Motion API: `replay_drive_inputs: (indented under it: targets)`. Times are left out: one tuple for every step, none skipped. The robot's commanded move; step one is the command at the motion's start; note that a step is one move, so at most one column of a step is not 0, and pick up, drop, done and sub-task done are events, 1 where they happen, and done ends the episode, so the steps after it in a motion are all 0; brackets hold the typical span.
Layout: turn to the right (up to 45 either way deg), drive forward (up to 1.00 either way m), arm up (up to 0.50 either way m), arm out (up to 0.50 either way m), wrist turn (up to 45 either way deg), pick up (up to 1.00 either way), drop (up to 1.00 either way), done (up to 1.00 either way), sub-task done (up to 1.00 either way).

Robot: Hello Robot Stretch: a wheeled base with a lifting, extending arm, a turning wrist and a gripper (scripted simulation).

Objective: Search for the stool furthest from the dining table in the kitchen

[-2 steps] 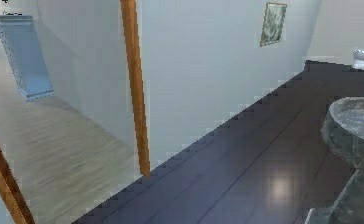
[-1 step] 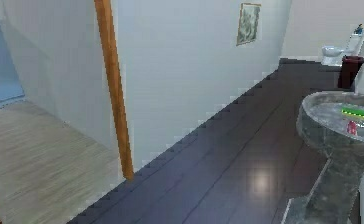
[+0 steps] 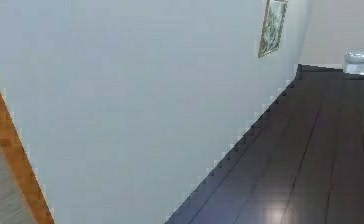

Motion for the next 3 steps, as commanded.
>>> replay_drive_inputs:
  targets:
    - [6.0,0.00,0.00,0.00,0.0,0.00,0.00,0.00,0.00]
    - [0.0,0.25,0.00,0.00,0.0,0.00,0.00,0.00,0.00]
    - [30.0,0.00,0.00,0.00,0.0,0.00,0.00,0.00,0.00]
